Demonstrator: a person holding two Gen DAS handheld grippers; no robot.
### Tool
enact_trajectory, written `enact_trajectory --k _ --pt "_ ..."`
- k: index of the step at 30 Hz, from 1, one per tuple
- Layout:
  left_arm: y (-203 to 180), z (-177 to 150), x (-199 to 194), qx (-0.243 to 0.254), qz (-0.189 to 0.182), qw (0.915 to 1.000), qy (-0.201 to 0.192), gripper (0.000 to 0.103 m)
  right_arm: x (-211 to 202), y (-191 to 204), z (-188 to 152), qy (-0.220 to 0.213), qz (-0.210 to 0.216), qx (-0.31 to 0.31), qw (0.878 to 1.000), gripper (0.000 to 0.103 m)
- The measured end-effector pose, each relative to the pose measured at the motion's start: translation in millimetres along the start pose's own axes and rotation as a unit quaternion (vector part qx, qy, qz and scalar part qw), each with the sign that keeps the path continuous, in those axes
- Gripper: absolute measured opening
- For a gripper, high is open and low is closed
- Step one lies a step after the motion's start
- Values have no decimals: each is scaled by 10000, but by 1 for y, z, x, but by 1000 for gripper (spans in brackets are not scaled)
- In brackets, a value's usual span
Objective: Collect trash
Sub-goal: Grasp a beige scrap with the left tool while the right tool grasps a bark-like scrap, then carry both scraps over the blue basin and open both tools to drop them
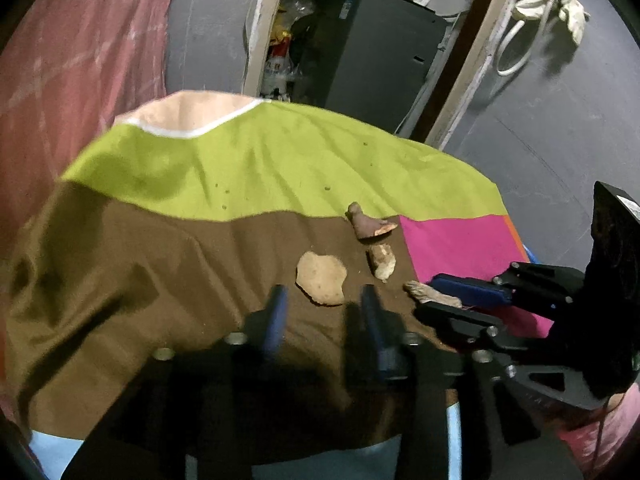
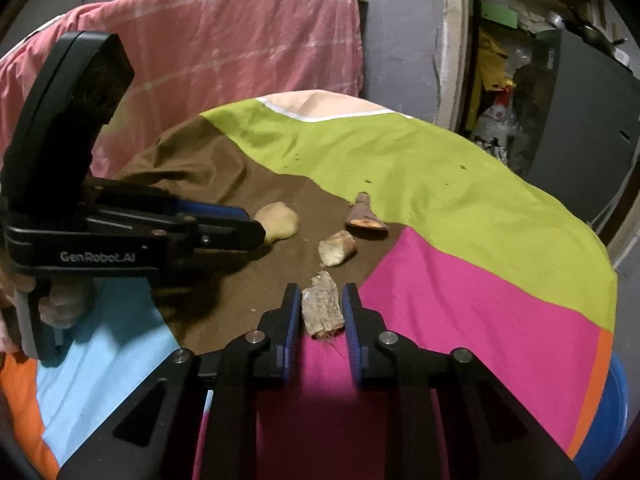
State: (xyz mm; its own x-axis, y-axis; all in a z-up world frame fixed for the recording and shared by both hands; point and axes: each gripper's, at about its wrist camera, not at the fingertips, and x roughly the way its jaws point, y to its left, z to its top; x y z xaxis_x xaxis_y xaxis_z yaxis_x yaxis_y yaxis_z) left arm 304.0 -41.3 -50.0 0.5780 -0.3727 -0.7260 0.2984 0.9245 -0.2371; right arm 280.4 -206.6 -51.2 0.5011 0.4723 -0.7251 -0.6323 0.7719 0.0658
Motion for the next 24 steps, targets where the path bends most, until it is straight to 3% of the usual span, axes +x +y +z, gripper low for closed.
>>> enact_trajectory --k 8,12,18,22,24 --pt "-9 8 26 524 457 9974 177 37 -16 -15 -11 -204 -10 384 9991 19" --pt "-8 8 31 709 593 9955 228 26 -20 -19 -13 -285 -9 530 9982 19" --pt "-11 8 30 769 720 9942 195 24 -31 -21 -17 -478 -107 716 9962 19" --pt "-20 1 13 570 472 9972 -46 24 -47 -23 -22 -762 -242 833 9933 19" --pt "-30 -4 -4 508 440 9968 -423 24 -61 -21 -24 -1033 -386 890 9899 19"
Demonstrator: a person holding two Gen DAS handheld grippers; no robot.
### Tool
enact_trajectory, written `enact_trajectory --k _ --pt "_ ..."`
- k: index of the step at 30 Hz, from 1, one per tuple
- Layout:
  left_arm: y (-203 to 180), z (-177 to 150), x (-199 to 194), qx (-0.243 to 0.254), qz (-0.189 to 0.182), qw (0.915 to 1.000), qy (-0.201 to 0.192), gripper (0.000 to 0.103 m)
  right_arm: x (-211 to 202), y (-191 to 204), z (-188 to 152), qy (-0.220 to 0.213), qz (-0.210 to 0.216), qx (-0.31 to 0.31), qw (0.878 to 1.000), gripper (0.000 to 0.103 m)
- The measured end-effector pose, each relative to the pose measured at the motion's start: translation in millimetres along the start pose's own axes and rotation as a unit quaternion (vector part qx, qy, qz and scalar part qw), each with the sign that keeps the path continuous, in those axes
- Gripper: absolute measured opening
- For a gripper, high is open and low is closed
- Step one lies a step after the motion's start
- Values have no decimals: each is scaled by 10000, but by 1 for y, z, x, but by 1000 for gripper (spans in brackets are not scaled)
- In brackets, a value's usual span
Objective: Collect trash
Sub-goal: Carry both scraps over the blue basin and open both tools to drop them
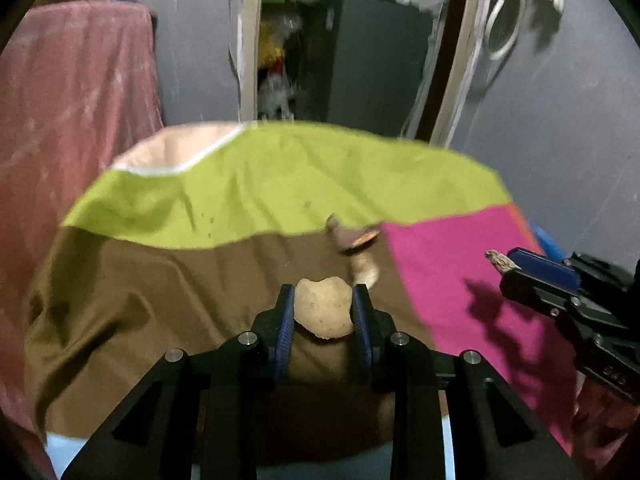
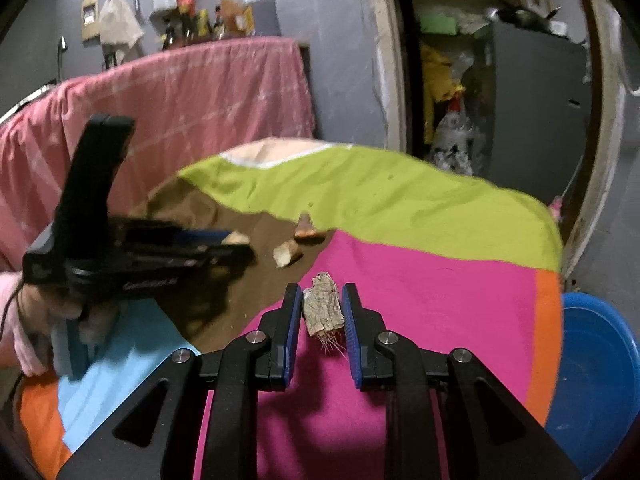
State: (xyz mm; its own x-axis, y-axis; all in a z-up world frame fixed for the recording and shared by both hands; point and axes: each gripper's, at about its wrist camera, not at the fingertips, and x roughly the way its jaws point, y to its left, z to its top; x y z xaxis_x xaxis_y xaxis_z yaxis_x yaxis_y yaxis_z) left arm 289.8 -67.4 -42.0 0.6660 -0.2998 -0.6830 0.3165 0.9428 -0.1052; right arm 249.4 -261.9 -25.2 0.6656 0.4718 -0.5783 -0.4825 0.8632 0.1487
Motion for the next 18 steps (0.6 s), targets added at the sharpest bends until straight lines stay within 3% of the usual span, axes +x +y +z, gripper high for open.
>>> enact_trajectory --k 7,13,18 --pt "-47 8 -62 -184 -268 9890 -1445 24 -71 2 11 -1238 -567 -44 9907 18" --pt "-105 23 -106 -237 -629 9628 -2616 24 -150 -1 24 -2432 -1270 -108 9616 19" --pt "-144 36 -123 -173 -968 9444 -3138 24 -205 -10 29 -3084 -1828 -216 9333 18"
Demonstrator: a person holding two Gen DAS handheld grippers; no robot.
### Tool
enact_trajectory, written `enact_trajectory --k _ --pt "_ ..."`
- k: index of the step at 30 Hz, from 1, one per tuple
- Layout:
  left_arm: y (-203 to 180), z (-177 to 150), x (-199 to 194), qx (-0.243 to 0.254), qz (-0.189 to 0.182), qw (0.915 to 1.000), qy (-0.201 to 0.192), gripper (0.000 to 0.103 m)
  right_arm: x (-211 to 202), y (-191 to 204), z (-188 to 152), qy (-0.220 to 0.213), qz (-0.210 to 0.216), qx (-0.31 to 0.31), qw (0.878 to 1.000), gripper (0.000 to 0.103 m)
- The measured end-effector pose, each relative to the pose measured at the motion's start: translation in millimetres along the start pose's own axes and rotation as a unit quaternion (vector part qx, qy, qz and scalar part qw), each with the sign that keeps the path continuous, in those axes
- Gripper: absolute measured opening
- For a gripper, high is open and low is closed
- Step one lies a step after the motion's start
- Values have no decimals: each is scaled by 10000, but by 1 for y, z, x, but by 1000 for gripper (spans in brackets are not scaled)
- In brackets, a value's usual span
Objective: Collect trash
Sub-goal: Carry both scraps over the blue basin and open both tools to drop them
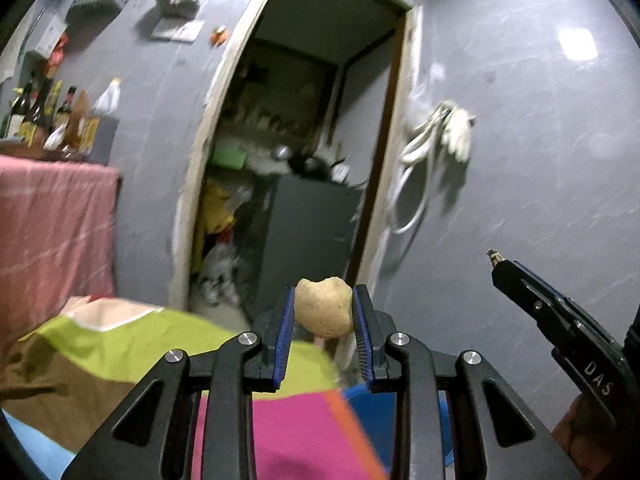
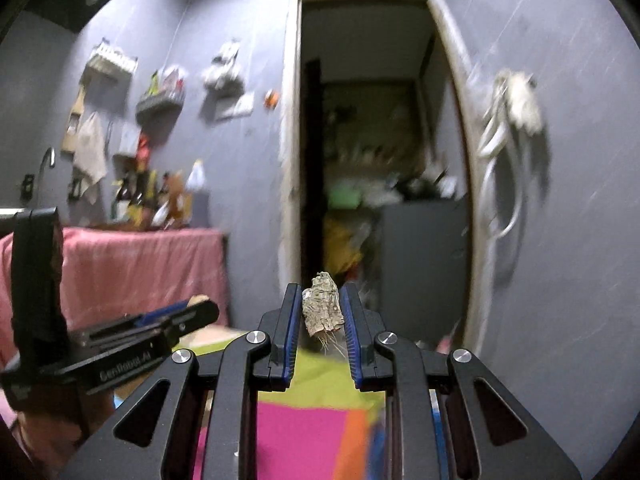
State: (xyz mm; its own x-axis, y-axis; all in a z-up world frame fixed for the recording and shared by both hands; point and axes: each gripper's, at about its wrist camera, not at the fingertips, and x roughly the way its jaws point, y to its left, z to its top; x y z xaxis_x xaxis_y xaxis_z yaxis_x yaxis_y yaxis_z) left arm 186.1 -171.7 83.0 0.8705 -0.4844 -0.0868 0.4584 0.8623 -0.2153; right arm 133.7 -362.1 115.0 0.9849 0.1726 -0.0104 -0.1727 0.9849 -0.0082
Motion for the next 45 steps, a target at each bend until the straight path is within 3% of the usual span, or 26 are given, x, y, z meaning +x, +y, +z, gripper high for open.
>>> enact_trajectory --k 8,15,22,27,33,38,45 --pt "-52 3 15 42 -377 9982 -473 24 -37 -42 11 -384 -649 -244 9969 19" --pt "-93 -12 37 296 -407 9980 -375 24 -42 -81 -7 -333 -1039 -185 9939 19" --pt "-98 -42 79 270 -313 9987 281 24 -32 -112 -41 32 -1097 105 9939 19" --pt "-93 -70 115 177 -202 9937 1089 24 -18 -127 -66 449 -1059 327 9928 19" --pt "-86 -103 151 14 -237 9784 2053 24 3 -142 -102 1256 -978 686 9849 19" --pt "-79 -127 174 -187 -331 9605 2757 24 17 -153 -129 1885 -913 979 9729 19" --pt "-77 -136 183 -211 -374 9525 3014 25 22 -159 -141 2220 -827 1145 9648 19"
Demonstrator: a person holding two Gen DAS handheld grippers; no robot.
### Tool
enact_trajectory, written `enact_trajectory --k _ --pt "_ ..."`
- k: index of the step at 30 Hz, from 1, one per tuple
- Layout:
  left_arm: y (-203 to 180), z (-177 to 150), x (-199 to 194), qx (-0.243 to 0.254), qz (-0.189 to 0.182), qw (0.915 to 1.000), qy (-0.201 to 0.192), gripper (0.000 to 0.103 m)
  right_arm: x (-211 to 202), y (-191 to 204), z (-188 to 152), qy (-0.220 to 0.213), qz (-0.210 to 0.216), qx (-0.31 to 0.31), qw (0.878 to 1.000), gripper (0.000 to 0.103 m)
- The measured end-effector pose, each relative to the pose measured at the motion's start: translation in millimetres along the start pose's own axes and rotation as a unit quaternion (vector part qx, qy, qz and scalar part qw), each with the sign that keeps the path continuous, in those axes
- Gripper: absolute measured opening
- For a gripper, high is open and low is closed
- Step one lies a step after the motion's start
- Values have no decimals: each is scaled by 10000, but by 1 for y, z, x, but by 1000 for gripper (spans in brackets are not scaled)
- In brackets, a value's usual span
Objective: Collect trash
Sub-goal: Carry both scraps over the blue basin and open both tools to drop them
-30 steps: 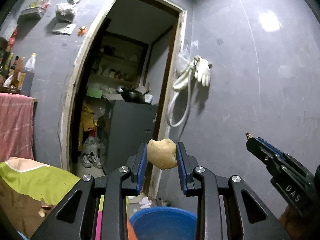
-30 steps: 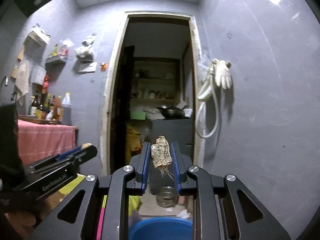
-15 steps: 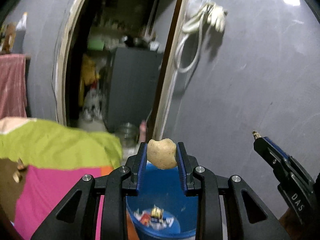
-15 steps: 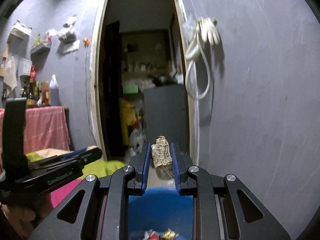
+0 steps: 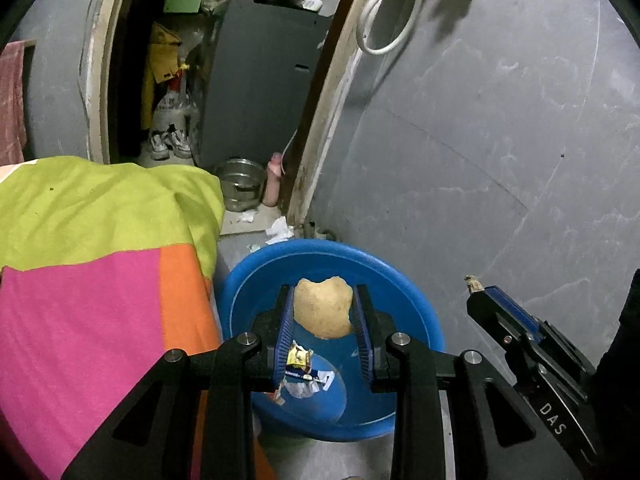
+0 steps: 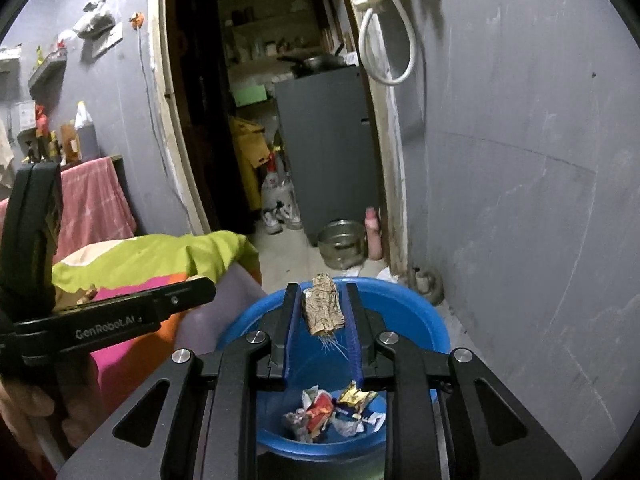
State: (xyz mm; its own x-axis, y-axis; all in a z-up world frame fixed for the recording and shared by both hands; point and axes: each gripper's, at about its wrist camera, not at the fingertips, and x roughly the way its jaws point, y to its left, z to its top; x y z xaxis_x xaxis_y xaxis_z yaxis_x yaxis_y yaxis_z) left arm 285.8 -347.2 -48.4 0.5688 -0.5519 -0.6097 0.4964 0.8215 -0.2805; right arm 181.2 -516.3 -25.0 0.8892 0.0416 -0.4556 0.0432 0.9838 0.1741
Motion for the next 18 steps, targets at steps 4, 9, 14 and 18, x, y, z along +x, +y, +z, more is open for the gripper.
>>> enact_trajectory --k 4,9,14,18 --pt "1 4 1 -118 -76 9999 68 32 1 -3 4 22 17 30 10000 29" --pt "3 11 -3 -184 -131 9997 70 34 -1 -2 12 -52 8 29 10000 31" --pt "7 17 -28 -259 -141 9991 -313 44 -17 5 22 -337 -35 -41 9994 31" --pt "11 24 -61 -222 -67 9973 -701 48 -34 18 34 -673 -67 -196 9975 39"
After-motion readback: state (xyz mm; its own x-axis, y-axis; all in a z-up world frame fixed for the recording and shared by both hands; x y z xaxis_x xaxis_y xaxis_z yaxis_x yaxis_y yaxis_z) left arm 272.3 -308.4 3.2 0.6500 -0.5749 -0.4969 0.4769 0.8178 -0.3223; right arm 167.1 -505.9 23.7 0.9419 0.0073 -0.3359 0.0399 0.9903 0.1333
